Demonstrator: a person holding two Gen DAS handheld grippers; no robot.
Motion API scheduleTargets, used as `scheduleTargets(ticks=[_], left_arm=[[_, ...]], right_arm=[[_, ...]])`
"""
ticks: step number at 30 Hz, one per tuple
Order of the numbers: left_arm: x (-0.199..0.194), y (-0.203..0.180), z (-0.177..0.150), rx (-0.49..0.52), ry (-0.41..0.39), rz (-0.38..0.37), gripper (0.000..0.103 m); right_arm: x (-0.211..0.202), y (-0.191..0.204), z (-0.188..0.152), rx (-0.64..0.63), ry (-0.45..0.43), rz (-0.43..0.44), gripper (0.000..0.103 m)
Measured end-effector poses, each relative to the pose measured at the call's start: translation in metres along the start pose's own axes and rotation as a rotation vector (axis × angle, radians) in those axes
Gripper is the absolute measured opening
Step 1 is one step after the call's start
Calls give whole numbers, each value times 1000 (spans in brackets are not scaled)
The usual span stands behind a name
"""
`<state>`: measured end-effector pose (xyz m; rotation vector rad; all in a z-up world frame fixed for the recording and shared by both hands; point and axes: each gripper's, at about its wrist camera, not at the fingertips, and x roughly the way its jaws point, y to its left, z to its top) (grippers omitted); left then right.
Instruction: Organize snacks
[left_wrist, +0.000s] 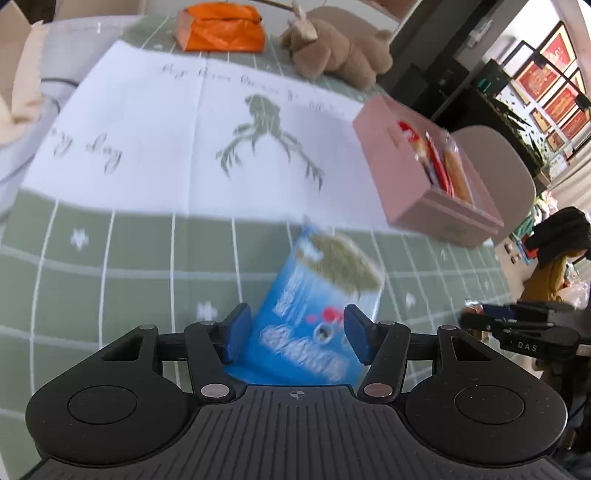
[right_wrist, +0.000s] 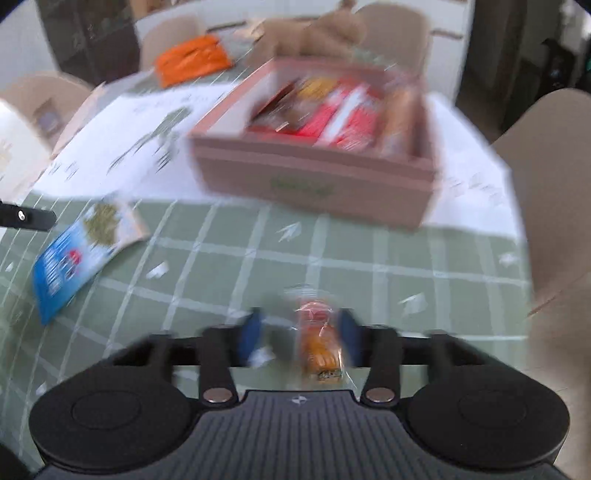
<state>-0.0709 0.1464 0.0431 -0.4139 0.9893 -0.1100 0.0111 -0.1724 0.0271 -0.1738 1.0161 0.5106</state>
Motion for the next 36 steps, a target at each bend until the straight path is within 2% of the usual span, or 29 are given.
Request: scheduleTargets(ticks=[2, 4, 9, 10, 12, 14, 17, 21, 23, 24, 26, 28, 29, 30, 33, 36], left_arm=[[3, -6, -8, -4, 0, -10, 58], [7, -15, -8, -4, 1, -58, 54], [19, -38, -10, 1, 6, -152, 51], [20, -40, -8, -15, -2, -157, 51], [19, -40, -8, -44, -21, -162, 51], [16, -42, -6, -75, -48, -149, 51], [2, -36, -8, -117, -94, -87, 51], [-20, -30, -14, -112, -126, 18, 51], [-25, -25, -16, -120, -137, 44, 51], [-27, -23, -17, -132, -142, 49, 51], [-31, -18, -20, -153, -147, 53, 51], [-31, -19, -21, -158, -150, 53, 51], [-30, -19, -22, -157, -148, 51, 51], [-28, -21, -23, -156, -142, 45, 51], [-19, -29, -28, -135, -102, 6, 51], [-5, -44, -31, -88, -52, -47, 51]], right_arm=[[0, 21, 1, -64, 7, 37, 27], [-3, 41, 1, -126, -3, 83, 27], [-13, 70, 2, -227, -43, 96, 29], [-16, 71, 3, -229, -43, 105, 32], [-20, 70, 6, -211, -51, 130, 63], [-23, 68, 11, -168, -67, 171, 74], [-12, 83, 25, -164, -49, 225, 76], [11, 114, 38, -221, -46, 187, 76], [24, 124, 43, -234, -16, 200, 76], [34, 130, 44, -248, 17, 192, 78], [40, 143, 42, -317, 4, 119, 86], [43, 150, 40, -380, 13, 74, 82], [39, 147, 41, -378, 5, 82, 71], [32, 141, 45, -359, -4, 111, 56], [8, 120, 51, -336, -59, 121, 30], [-12, 89, 56, -281, -90, 95, 19]])
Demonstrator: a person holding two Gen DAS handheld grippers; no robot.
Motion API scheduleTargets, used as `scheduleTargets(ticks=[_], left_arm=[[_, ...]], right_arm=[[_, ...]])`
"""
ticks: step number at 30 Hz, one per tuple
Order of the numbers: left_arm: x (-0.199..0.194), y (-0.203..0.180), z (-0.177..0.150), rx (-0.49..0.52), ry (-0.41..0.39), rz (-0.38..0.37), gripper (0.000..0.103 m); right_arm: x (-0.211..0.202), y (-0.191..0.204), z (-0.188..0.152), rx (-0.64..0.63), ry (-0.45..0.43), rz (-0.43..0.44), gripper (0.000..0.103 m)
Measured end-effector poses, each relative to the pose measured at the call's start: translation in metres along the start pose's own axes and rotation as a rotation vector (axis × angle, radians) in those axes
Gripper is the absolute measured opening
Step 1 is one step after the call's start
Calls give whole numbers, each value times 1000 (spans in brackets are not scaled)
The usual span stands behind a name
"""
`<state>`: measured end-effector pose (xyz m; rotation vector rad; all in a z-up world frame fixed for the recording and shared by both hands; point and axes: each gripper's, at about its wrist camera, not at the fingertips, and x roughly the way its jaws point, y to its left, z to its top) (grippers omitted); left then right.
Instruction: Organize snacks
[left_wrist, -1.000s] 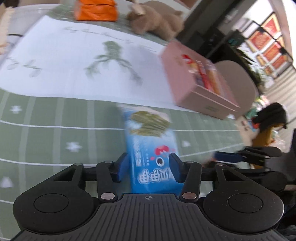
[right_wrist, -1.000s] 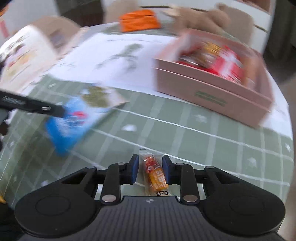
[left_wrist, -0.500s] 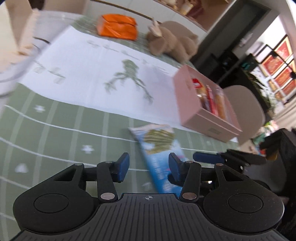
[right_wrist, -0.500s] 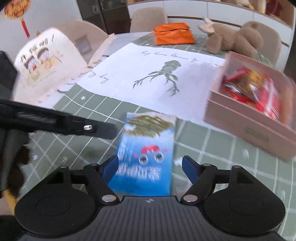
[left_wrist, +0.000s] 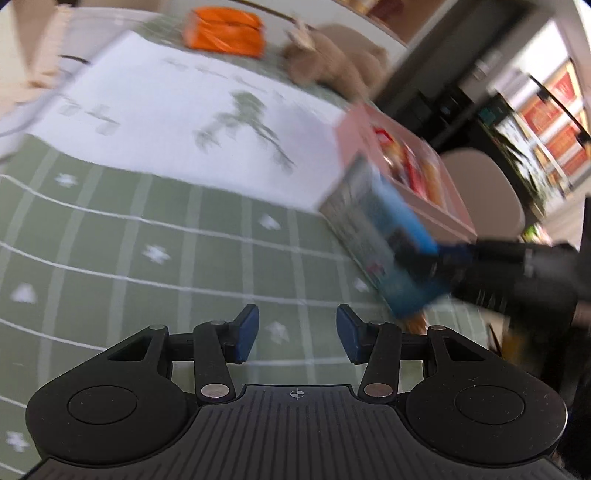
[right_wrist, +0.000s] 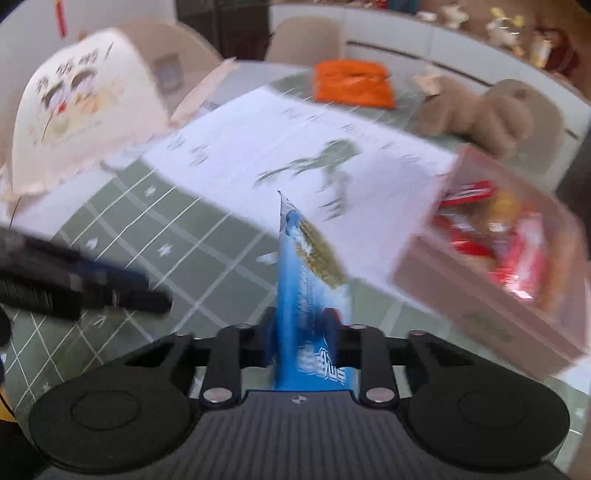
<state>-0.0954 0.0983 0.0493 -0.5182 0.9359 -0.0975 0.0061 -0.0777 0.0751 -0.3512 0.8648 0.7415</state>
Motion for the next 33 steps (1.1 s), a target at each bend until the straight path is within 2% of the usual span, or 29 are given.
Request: scheduleTargets(ticks=[4, 7, 10, 11, 15, 18, 22, 24, 27, 28, 33], left_arm=[[18, -24, -6, 77, 76, -85, 51], [30, -43, -8, 129, 131, -137, 51], [39, -63, -12, 207, 165, -150, 51], [40, -70, -13, 235, 173, -152, 51], [44, -90, -15, 325, 197, -179, 51], [49, -100, -16, 353, 210, -187, 51], [56, -113, -20, 396, 220, -162, 51], [56, -115, -22, 424, 227, -151, 51], [55, -123, -25, 473, 238, -150, 51], [56, -127, -25, 495, 243, -149, 51], [72, -160, -24, 597, 255, -163, 51]], right_arm=[[-18, -42, -16, 92, 5, -83, 20], [-24, -65, -38, 164, 20, -123, 30], [-24, -69, -63, 158, 45, -204, 45], [-26, -69, -72, 163, 48, -212, 49], [-47, -80, -98, 295, 6, -158, 51], [-60, -92, -108, 363, -13, -177, 60], [-50, -92, -120, 366, 46, -244, 59], [-50, -85, -124, 375, 31, -245, 59], [-49, -77, -122, 400, 28, -123, 59], [-50, -76, -121, 406, 22, -110, 59], [-65, -93, -121, 448, -14, -202, 59]])
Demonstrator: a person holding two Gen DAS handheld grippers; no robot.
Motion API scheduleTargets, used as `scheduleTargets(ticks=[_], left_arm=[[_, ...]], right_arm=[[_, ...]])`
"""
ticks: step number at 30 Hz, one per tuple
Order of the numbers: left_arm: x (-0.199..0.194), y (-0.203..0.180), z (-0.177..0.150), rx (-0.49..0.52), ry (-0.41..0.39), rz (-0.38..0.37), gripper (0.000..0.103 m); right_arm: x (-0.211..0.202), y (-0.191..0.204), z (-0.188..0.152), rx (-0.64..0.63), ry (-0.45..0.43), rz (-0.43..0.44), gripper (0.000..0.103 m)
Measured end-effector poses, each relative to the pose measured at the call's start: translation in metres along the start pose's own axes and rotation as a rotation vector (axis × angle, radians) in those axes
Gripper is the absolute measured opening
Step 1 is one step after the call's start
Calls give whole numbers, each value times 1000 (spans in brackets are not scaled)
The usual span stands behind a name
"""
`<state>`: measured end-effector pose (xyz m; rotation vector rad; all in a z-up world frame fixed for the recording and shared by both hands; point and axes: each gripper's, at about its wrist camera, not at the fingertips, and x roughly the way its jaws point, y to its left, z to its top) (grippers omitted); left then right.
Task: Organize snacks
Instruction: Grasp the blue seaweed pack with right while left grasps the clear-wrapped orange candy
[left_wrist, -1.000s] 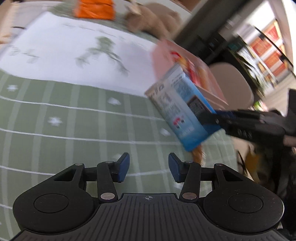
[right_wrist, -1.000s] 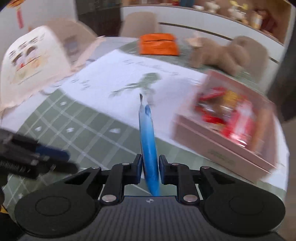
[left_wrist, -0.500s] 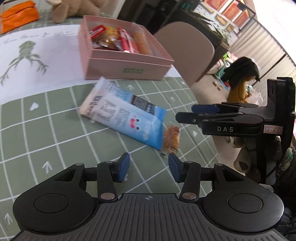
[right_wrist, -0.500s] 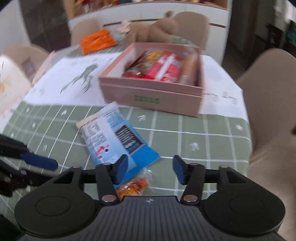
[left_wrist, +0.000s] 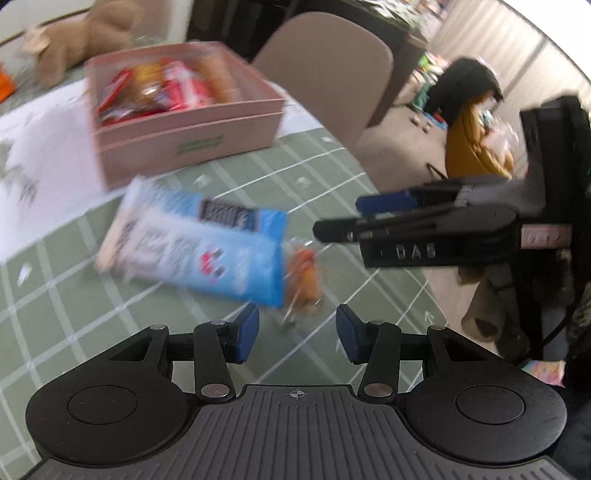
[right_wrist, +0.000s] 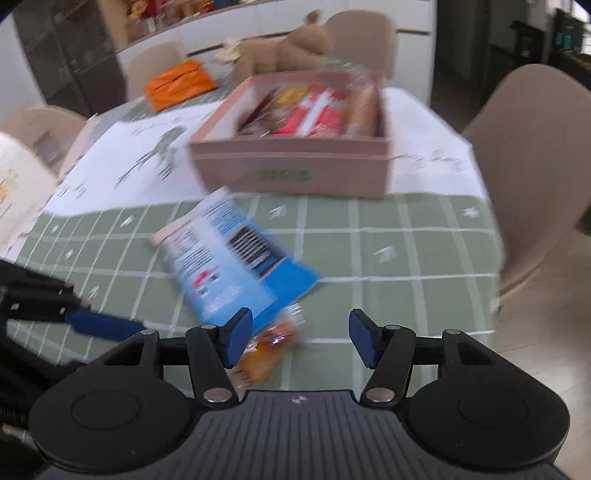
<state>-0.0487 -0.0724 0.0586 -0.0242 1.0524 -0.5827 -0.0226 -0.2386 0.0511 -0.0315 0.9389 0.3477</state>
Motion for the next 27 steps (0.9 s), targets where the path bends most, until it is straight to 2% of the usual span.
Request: scheduleTargets(ticks=[5, 6, 8, 10, 14, 17, 20, 22, 24, 27], left_arm=[[45, -29, 22, 139, 82, 40, 51], [52, -35, 22, 168, 97, 59, 47], [61, -41, 21, 215, 111, 90, 31], [61, -40, 19, 219, 107, 87, 31], [50, -29, 18, 156, 97, 49, 28], [40, -20, 13, 128, 79, 53, 27], [21, 0, 2, 64, 54, 60, 27], [0, 20, -10, -16, 16, 60, 27], [-19, 43, -25, -102, -14, 86, 27], [-43, 77, -50, -234, -45, 179, 27]], right_arm=[[-19, -28, 6, 55, -58, -98, 59], [-24, -33, 4, 63, -66, -114, 59], [-29, -42, 1, 82, -73, -136, 59], [-32, -51, -5, 108, -74, -151, 60], [-28, -59, -11, 130, -53, -163, 61], [-20, -53, -8, 121, -35, -127, 61], [-14, -36, 0, 70, -32, -89, 64], [-9, -21, 7, 17, -35, -67, 67], [-2, -8, 15, -26, -34, -33, 70], [15, 6, 27, -51, 0, 67, 73]])
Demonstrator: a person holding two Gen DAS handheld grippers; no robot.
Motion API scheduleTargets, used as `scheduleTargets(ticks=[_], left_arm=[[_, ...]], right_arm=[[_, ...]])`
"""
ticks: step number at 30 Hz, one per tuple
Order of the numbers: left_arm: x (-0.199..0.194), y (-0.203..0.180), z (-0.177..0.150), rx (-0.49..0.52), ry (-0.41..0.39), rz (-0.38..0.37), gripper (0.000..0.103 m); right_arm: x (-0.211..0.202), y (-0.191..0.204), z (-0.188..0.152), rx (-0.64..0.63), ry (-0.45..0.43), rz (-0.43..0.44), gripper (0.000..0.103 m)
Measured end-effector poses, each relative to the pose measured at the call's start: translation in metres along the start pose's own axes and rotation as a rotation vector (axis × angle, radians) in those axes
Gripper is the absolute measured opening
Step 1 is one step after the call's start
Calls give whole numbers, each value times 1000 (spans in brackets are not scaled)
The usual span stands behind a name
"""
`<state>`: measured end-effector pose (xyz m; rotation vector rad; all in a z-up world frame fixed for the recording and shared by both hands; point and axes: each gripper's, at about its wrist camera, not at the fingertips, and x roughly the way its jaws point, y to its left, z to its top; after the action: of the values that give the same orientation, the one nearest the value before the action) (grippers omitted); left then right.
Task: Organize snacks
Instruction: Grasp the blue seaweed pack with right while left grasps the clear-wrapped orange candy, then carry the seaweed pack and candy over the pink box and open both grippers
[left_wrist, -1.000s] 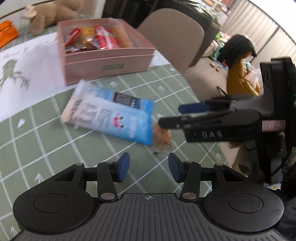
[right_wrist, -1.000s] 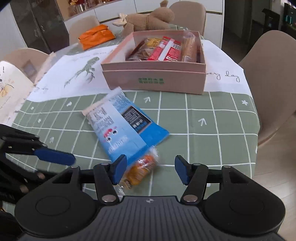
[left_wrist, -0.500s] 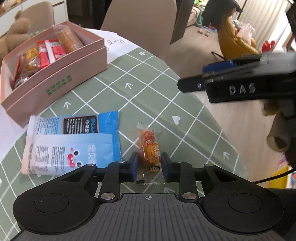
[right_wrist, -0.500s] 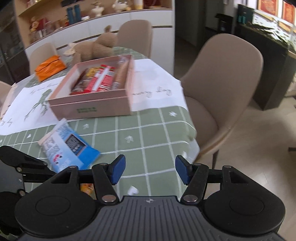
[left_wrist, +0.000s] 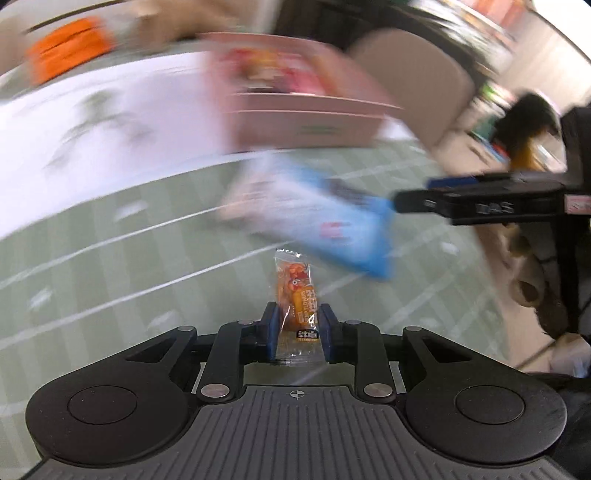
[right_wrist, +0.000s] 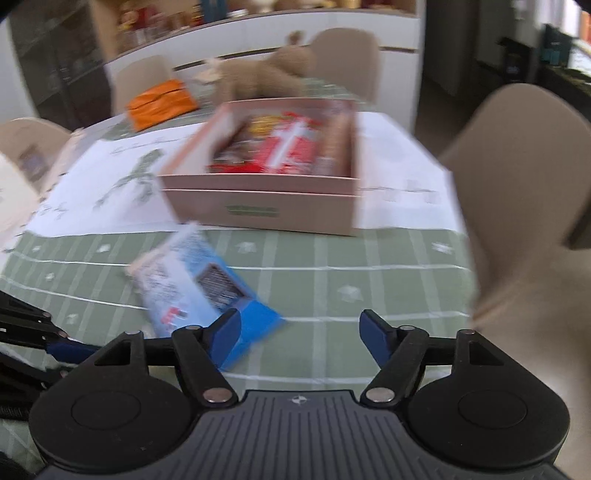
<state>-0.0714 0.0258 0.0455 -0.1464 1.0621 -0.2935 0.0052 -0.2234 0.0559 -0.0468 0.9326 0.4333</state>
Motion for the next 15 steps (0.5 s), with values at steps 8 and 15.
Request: scheduleTargets(ticks=[8, 15], left_arm=[[-16, 51, -14, -220, -27, 159, 27], [-7, 47, -13, -227, -10, 142, 27]], right_arm=[[63, 30, 27, 2, 73, 154, 82], [73, 89, 19, -264, 112, 116, 92]])
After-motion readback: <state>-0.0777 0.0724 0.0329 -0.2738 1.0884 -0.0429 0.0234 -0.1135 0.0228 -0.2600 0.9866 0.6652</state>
